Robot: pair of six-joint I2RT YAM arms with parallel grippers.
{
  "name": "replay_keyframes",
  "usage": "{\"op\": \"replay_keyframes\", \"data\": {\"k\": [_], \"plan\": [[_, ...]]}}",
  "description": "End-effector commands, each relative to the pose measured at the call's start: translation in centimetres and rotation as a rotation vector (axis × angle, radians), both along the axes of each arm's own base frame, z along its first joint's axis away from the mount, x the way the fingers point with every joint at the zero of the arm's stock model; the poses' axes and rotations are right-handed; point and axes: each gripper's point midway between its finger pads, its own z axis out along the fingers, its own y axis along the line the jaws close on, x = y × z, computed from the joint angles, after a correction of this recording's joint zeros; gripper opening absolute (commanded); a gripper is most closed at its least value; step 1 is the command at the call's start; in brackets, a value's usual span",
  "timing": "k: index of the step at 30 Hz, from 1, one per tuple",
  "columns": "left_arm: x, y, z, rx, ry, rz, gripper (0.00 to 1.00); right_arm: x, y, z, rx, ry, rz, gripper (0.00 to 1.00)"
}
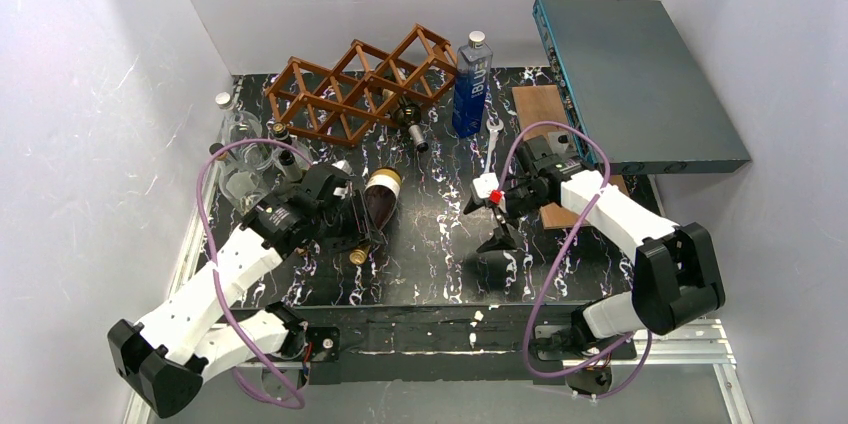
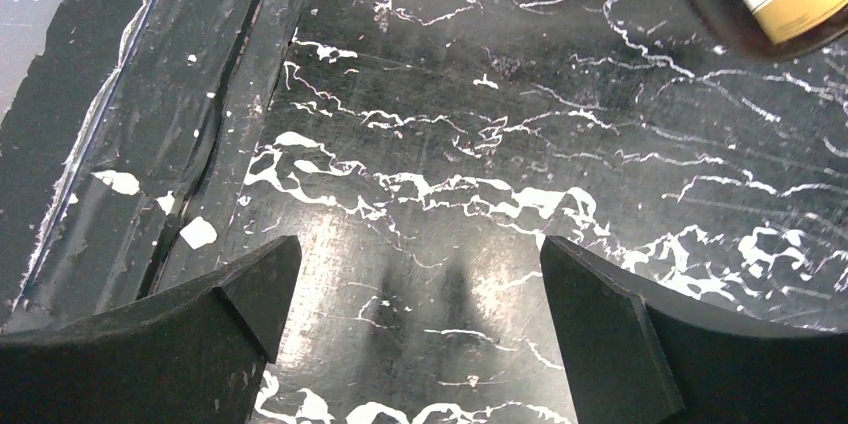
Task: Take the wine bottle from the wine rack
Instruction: Place the wine bottle at the center of the board.
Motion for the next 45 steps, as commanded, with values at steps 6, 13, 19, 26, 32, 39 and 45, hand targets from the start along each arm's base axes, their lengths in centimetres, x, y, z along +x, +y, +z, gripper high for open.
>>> {"op": "replay_keyframes", "data": {"k": [6,13,19,26,32,39,45], "plan": [[2.4,-4.2,9.3,-0.241,-0.194,-0.073,0.00,1.0,2.3,2.4,-0.016,-0.105,0.105,1.00],[1.9,-5.2,9.7,-0.259,-0.117,-0.105,0.00,2.9,7.4,4.7,0.050,-0.244,0.135,1.00],[1.6,-6.0,10.4,-0.285,-0.078,-0.131,0.00,3.4,10.7,6.5,0.092,-0.267,0.166,1.00],[1.3,-7.3,10.6,-0.321,-0.014,-0.172,0.00,2.5,12.7,7.1,0.119,-0.238,0.168,1.00],[1.4,-8.2,10.7,-0.338,0.020,-0.197,0.00,0.8,13.4,5.6,0.111,-0.204,0.188,1.00],[1.2,-9.1,10.7,-0.373,0.049,-0.234,0.00,0.3,14.0,4.3,0.109,-0.154,0.173,1.00],[1.0,-9.7,11.0,-0.408,0.067,-0.253,0.00,0.2,14.2,3.6,0.119,-0.116,0.148,1.00]]}}
